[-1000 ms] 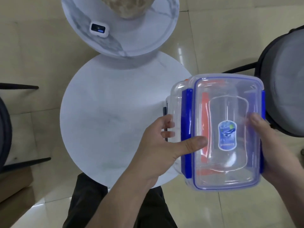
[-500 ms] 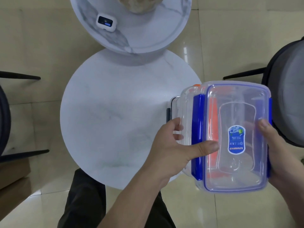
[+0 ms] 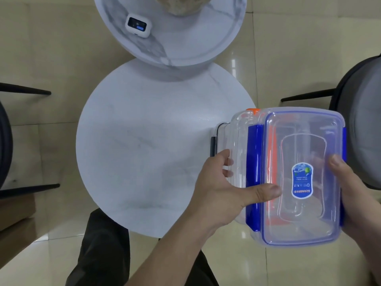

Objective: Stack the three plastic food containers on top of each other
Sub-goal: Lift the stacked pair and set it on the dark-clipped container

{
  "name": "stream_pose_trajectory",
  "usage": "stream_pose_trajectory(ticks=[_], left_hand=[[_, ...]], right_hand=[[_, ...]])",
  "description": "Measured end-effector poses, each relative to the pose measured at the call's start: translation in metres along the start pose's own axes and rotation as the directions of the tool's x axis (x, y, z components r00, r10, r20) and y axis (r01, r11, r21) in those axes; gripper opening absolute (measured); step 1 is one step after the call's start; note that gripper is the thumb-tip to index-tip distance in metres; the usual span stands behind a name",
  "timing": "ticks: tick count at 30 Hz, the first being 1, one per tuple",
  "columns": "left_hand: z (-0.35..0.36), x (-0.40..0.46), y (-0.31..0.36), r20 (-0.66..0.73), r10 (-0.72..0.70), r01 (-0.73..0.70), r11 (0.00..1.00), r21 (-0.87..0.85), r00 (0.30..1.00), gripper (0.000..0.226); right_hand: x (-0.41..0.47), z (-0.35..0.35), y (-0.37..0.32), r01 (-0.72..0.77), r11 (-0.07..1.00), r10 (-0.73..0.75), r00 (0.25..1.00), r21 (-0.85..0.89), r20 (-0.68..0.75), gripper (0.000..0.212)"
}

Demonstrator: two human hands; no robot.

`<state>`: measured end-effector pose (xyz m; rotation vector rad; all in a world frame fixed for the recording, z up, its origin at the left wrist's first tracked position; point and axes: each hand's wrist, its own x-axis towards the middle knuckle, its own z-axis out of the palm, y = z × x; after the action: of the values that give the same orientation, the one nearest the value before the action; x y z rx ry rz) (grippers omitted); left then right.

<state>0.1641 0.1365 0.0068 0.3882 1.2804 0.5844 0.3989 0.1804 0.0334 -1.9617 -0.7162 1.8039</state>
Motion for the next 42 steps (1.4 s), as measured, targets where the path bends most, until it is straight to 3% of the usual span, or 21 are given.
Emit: stream_pose_trajectory(ticks=[33,37,42], left_hand=[[-0.001,0.000,0.000,-0.014,-0.003,0.003,1.000,-0.029,1.000,0.098],[0.000,0.000,-0.001,-0.013,0.004,-0.004,1.000,-0.015,1.000,0.099],[-0.001,-0.001,0.000,-0.017,0.006,-0.006,1.000,-0.015,1.000,0.098]], right_hand=[[-0.005,0.009,-0.004,0.032,0.999,-0.033,0.999,-0.032,-0.034,0.099],[-0.009,0.014,-0.006,0.044,0.999,-0.045,0.998,-0.023,-0.045,0.086],[-0.009,0.015,-0.005,0.034,0.999,-0.036,0.998,-0.031,-0.060,0.093]])
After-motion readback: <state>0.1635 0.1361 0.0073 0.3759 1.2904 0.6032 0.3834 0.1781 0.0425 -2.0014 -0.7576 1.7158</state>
